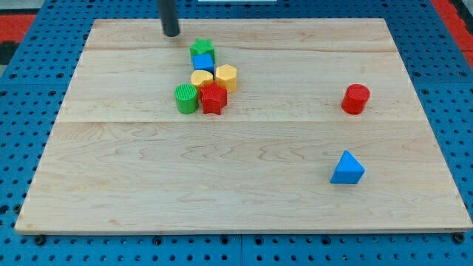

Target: Nudge the green star left a bit

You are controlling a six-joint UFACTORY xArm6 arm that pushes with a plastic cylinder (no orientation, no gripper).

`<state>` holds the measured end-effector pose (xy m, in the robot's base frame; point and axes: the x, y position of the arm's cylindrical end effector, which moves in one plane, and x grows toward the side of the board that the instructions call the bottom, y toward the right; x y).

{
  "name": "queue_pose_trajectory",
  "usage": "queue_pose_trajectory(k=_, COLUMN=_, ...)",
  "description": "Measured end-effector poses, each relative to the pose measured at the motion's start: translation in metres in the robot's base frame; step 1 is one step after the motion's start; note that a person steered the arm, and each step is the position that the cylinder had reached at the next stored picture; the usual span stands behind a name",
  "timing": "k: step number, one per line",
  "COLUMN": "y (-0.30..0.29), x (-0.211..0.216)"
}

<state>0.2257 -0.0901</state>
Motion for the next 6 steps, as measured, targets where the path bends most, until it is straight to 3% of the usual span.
queue_pose_trajectory(k=1, y=0.069, x=0.018)
queue_pose_trajectory(k=2, y=0.079, x=0.034)
queue_pose_trajectory(k=3, y=-0.004, x=0.027)
queue_pose_trajectory(k=4, y=-0.043, x=0.025)
queue_pose_trajectory(k=5, y=-0.002, x=-0.001)
queue_pose_trajectory(k=6, y=0.048, x=0.032)
